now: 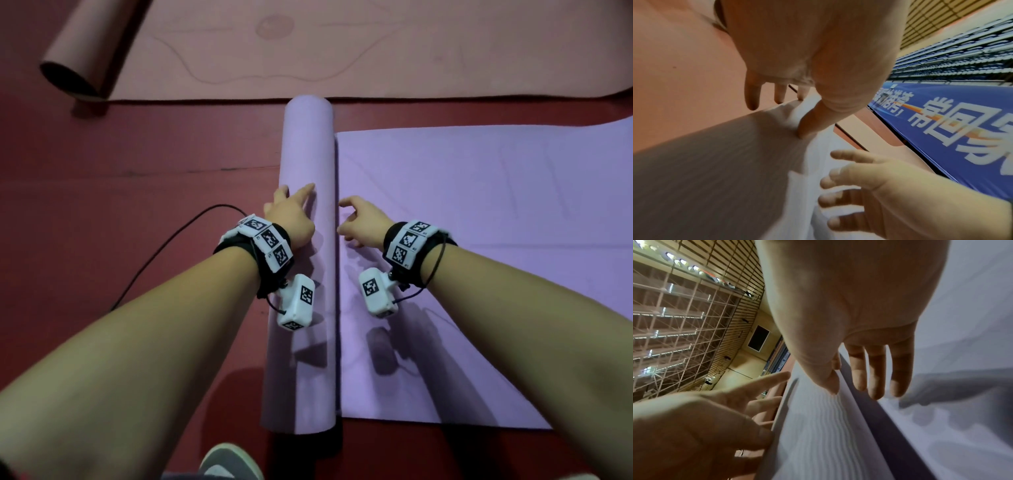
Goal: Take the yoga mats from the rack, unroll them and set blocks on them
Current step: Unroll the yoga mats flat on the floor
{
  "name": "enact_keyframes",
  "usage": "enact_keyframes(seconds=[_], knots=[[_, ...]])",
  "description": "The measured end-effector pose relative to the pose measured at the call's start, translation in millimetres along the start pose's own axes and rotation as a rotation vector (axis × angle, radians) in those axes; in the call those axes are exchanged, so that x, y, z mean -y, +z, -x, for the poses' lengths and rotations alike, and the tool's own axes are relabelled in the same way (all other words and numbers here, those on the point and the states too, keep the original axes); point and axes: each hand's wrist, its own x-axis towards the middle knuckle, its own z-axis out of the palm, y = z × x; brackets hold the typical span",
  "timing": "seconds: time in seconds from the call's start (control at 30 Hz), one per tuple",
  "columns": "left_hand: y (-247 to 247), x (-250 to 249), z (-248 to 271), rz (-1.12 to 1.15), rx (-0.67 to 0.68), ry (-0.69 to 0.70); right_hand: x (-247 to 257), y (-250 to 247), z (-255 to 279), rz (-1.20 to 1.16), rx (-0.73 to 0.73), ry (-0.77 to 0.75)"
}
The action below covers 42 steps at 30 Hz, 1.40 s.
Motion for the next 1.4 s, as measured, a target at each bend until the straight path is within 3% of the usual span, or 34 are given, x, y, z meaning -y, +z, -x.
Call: enact_keyframes(seconds=[0.1, 0.3, 0.43, 0.67, 0.8, 0.97, 1.1, 1.23, 1.4], knots=[[-3.3, 1.8, -3.4, -0.029, -0.008, -0.030, -0.7, 16.7, -2.3, -0.031, 0.063, -0.002], [-10.4, 14.8, -9.8, -0.029, -0.075, -0.115, 4.9, 32.4, -14.8, -0.104, 0.000, -0.143], [-17.9, 27.2, -20.1, 0.011, -0.027, -0.147, -4.1, 45.6, -30.6, -0.095, -0.079, -0.161], [-35.9, 18.6, -40.9, -0.091, -0.022, -0.060, -12.8, 60.0, -54.4, 0.567, -0.069, -0.267], [-33.1, 22.9, -52.5, -0.270, -0.104, -0.026, -18.8, 70.5, -60.6, 0.718, -0.132, -0.269], [-42.8, 28.7, -70.8, -0.334, -0.056, -0.019, -20.1, 81.1, -61.4, 0.839, -0.160, -0.213], [-57.8, 40.3, -74.6, -0.293, 0.026, -0.081, 3.2, 78.2, -57.6, 0.902, -0.036, -0.100], [-65.9, 49.1, -74.5, -0.202, 0.083, -0.126, 27.0, 76.6, -49.4, 0.692, 0.116, 0.052], [-72.8, 59.4, -69.4, -0.149, 0.103, -0.142, 42.0, 78.9, -49.5, 0.527, 0.087, 0.134]])
